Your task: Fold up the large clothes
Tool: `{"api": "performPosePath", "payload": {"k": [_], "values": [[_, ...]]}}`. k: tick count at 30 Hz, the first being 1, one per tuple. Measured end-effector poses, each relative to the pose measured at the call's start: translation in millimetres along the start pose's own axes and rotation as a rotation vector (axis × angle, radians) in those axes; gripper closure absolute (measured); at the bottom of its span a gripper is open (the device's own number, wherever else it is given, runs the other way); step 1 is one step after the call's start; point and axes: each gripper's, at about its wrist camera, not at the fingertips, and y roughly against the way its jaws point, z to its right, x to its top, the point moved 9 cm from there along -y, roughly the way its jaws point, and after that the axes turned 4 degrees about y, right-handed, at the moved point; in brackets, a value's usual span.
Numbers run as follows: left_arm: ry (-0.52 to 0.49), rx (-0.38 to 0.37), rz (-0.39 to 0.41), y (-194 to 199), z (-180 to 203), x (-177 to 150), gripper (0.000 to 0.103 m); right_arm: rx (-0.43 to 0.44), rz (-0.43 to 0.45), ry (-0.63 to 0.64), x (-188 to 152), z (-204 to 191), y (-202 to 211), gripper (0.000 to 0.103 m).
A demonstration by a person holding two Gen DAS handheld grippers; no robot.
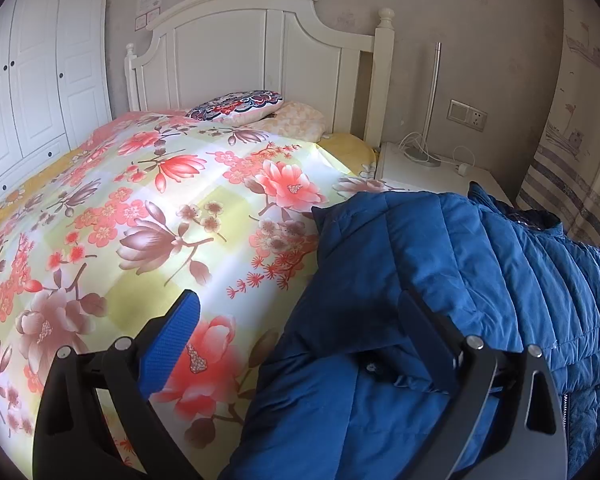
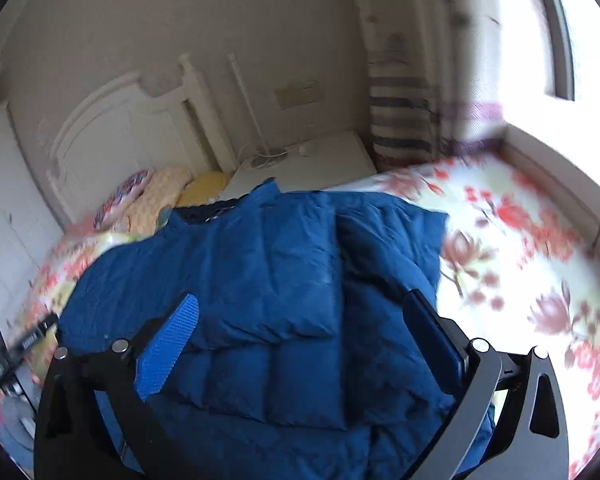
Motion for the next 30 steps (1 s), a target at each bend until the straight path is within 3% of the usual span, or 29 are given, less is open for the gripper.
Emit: {"api": "performPosePath", "payload": {"k": [5, 7, 8, 9, 11, 14, 16, 20, 23, 26, 28, 30], "values": [[0.004, 0.000, -0.002, -0.2, -0.4, -0.5, 0.004, -0.016, -0.139, 0.055, -7.1, -7.1, -53.8, 0.009], [0.005, -0.001, -0.002, -0.6, -0.9, -0.7, 0.004, 0.043, -0.162, 0.042, -14.5, -12.3, -63.1, 0.031], [0.004, -0.001, -0.001, -0.6, -0.9, -0.7, 0.004, 0.038, -0.140, 0.052, -13.7, -14.5, -58.6, 0.043], [0.005, -0.001, 0.002, 0.0, -0.9, -0.6, 0.004, 0.035, -0.087, 0.066, -8.8, -17.2, -47.6, 0.064], [0.010, 0.003, 0.024, 3.9, -2.5, 1.1, 0.004, 0.074, -0.003, 0.065, 0.4, -29.5, -14.6, 0.073], [0.012, 0.009, 0.085, 15.3, -3.7, 6.5, 0.004, 0.069, 0.105, 0.112, 7.4, -42.1, 35.7, 0.078], [0.007, 0.010, 0.122, 22.9, -3.2, 9.9, 0.004, 0.061, 0.116, 0.095, 5.3, -34.7, 50.6, 0.078], [-0.009, 0.011, 0.186, 36.5, -1.2, 15.4, 0.003, -0.023, 0.018, 0.053, -24.7, 0.4, 36.1, 0.078], [-0.040, 0.011, 0.177, 35.0, 5.0, 14.6, 0.003, -0.065, -0.093, 0.031, -63.1, 20.5, 9.1, 0.077], [-0.055, 0.012, 0.169, 33.2, 8.3, 13.6, 0.003, -0.071, -0.080, 0.049, -57.5, 17.8, 14.8, 0.072], [-0.051, 0.015, 0.165, 32.6, 8.0, 13.6, 0.003, -0.096, -0.048, 0.062, -47.3, 17.3, 27.6, 0.052], [-0.041, 0.018, 0.165, 32.1, 5.4, 13.4, 0.003, -0.220, 0.060, 0.088, -26.6, 22.3, 51.3, 0.019]]}}
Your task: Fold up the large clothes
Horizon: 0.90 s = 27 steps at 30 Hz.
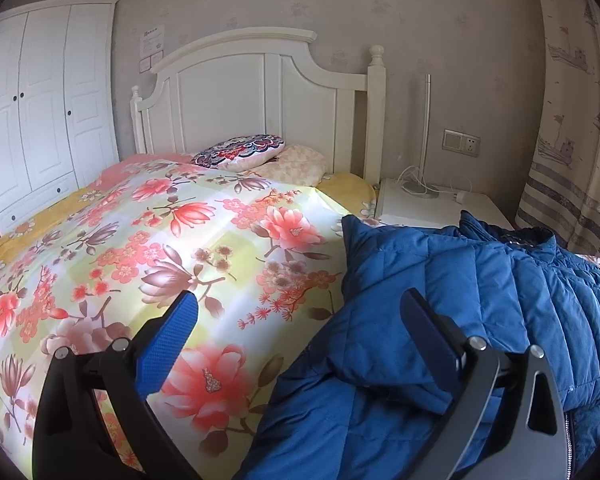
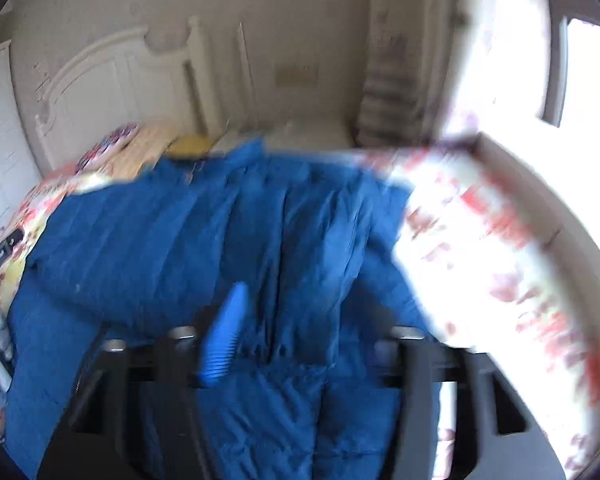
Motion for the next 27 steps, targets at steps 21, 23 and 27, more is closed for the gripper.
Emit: {"api": "performPosePath", "payload": {"k": [21, 23, 27], "values": [[0.289, -0.093, 0.076, 21.7, -31.6, 49.1, 0.003, 0.050, -0.209, 0.169, -15.3, -49.2, -99.5, 0.014], [0.230, -0.151, 0.004, 10.2, -5.5, 55.9, 0.003, 0.030, -0.212, 0.196, -17.4, -52.2, -105.2, 0.013], [-0.015, -0.168, -0.105, -23.3, 60.5, 43.1, 0.003, 0.023, -0.214, 0.206, -11.9, -52.5, -91.1, 0.012]]}}
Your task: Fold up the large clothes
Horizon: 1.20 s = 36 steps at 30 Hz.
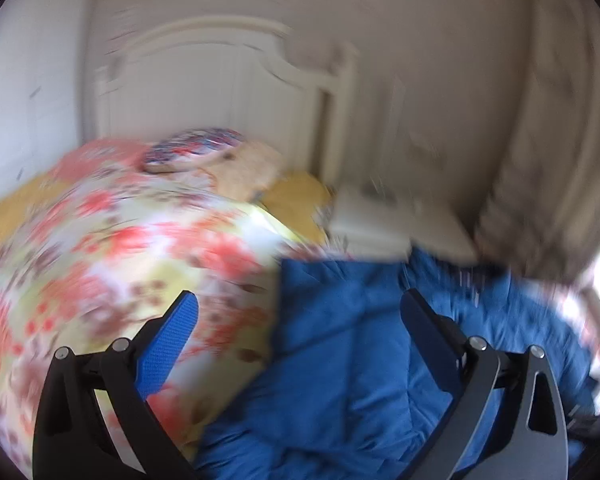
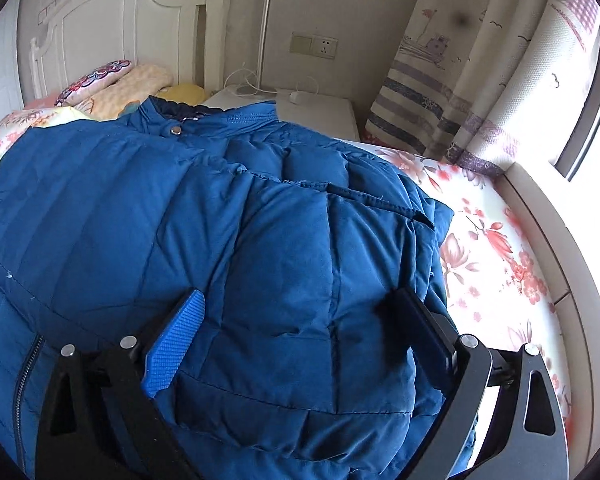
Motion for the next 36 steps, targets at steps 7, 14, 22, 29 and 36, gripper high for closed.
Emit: {"api": "performPosePath", "payload": {"k": [7, 14, 22, 29, 36], "values": [[-0.049, 0.024, -0.337, -81.9, 17.0, -62.9, 0.002, -0.004, -0.003, 0.011, 1.1, -0.5, 1.4, 0.011], [-0.038, 0.033, -0.224, -73.1, 20.8, -9.7, 0.002, -0.002, -0.006, 0.011, 0.9, -0.6, 0.7, 0.011], [0.131, 0.004, -0.419, -109.1, 2.3, -36.9, 0.004, 0.000, -0.005, 0.009, 0.8, -1.3, 0.3, 0.011], [-0.151, -0.012, -0.234, -32.3, 63.0, -50.1, 0.003, 0.003, -0.004, 0.008, 0.8, -1.5, 0.1, 0.011], [-0.277, 0.040, -0.242, -49.1, 72.6, -89.7, 0.002, 0.014, 0.018, -0.006, 2.2, 1.3, 4.2, 0.012]]}}
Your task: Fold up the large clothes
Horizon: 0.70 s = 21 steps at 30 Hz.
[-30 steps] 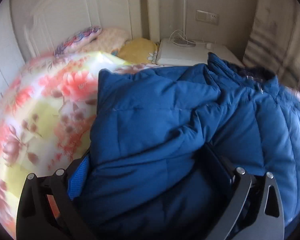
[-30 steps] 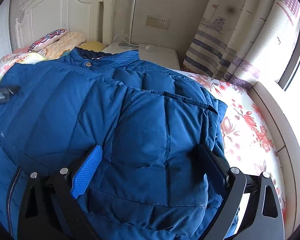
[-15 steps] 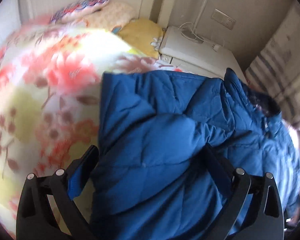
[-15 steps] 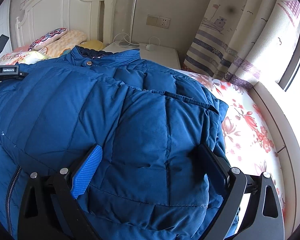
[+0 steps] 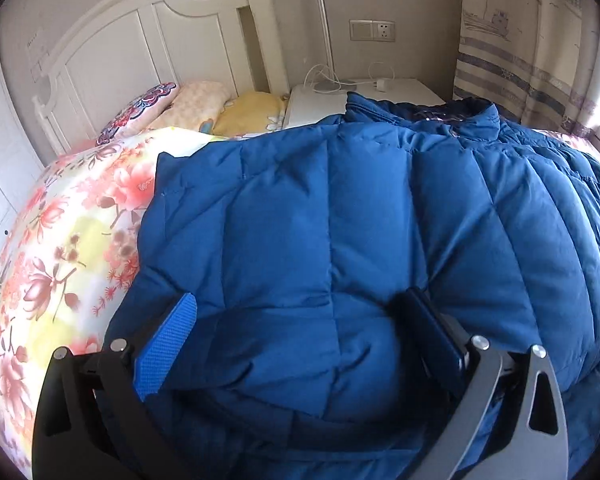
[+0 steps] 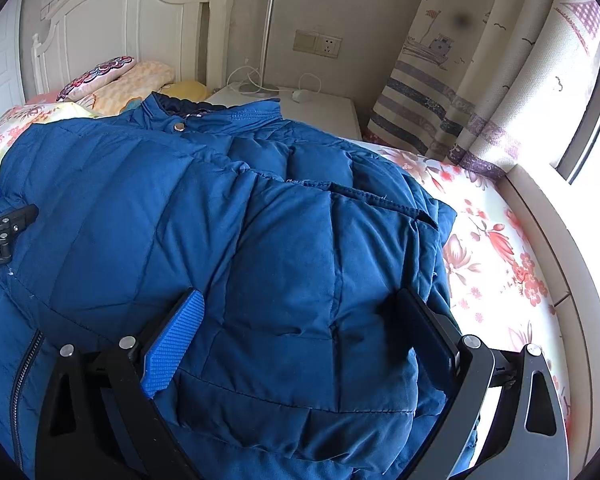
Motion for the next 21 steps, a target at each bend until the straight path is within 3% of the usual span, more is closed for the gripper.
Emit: {"api": "performPosePath", "payload": {"k": [2, 5, 7, 9, 12, 14, 15, 16, 18, 21], "values": [[0.001, 0.001, 0.005, -0.4, 1.0, -4.3, 0.002, -0.022, 0.120, -0.104, 7.4, 18.5, 22.8, 0.020], [0.003, 0.000, 0.010, 2.7, 3.3, -5.9, 0.002, -0.064, 0.318, -0.249, 14.8, 47.3, 64.6, 0.020], [0.003, 0.000, 0.012, 2.3, 1.4, -5.7, 0.002, -0.054, 0.350, -0.250, 18.7, 48.5, 74.0, 0.020], [0.004, 0.000, 0.012, 3.7, 0.4, -6.5, 0.002, 0.022, 0.325, -0.158, 26.9, 26.5, 70.7, 0.020], [0.004, -0.001, 0.013, 3.9, 1.1, -6.1, 0.002, 0.060, 0.270, 0.023, 35.4, -11.1, 57.3, 0.022], [0.005, -0.002, 0.013, 4.6, 1.0, -6.5, 0.002, 0.008, 0.174, 0.109, 33.7, -22.1, 34.0, 0.024], [0.005, -0.003, 0.013, 4.7, 1.2, -6.4, 0.002, 0.000, 0.077, 0.105, 25.0, -21.1, 13.1, 0.021], [0.006, -0.005, 0.014, 5.1, 1.4, -6.6, 0.002, 0.039, 0.003, 0.080, 14.0, -20.6, -6.4, 0.019], [0.009, -0.010, 0.016, 5.6, 1.5, -6.4, 0.002, 0.075, 0.007, 0.037, 12.6, -17.0, -8.9, 0.018], [0.009, -0.010, 0.015, 5.2, 1.2, -6.6, 0.002, 0.034, 0.062, 0.025, 16.5, -7.9, 13.0, 0.018]]}}
